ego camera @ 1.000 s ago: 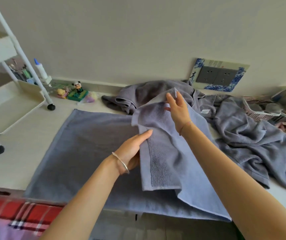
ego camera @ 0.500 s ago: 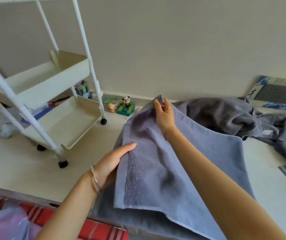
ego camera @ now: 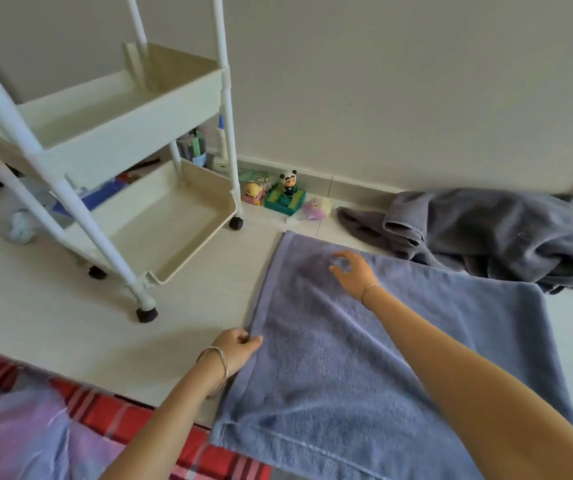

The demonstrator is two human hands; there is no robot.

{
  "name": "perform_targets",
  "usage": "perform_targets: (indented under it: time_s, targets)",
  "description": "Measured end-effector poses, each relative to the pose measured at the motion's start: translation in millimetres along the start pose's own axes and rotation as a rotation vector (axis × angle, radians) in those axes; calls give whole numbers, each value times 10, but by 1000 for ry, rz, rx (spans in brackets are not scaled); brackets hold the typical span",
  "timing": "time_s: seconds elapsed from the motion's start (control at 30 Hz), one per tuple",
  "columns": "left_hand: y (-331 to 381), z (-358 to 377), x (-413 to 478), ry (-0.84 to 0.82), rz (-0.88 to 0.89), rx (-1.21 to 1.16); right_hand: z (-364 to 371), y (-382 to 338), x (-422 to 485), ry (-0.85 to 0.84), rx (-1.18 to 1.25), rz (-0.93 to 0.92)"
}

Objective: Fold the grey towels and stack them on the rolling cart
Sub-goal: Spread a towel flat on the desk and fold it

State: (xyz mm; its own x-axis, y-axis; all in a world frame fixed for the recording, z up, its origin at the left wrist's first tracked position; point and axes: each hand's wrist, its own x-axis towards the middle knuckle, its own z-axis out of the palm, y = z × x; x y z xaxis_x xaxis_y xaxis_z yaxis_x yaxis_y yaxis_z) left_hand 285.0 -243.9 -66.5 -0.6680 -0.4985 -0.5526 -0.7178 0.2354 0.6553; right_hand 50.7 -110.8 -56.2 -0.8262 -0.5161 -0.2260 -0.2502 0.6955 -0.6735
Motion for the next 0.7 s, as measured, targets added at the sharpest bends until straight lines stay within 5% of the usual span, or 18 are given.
perform_targets:
  time_s: [0.27,0.4,0.57,0.7]
  targets:
    - [-107,-32,-213,-340,-35,106,253,-136,-479,78,99,-169]
    - [-175,-33,-388,-375,-8,-116,389,-95,-925,104,158,-237]
    - [-459,4,-433,-172,-27,364,578,83,-1310,118,93,-285]
    - [-488,149,-505,13,-17,248,684,216,-1505,142,52,-293]
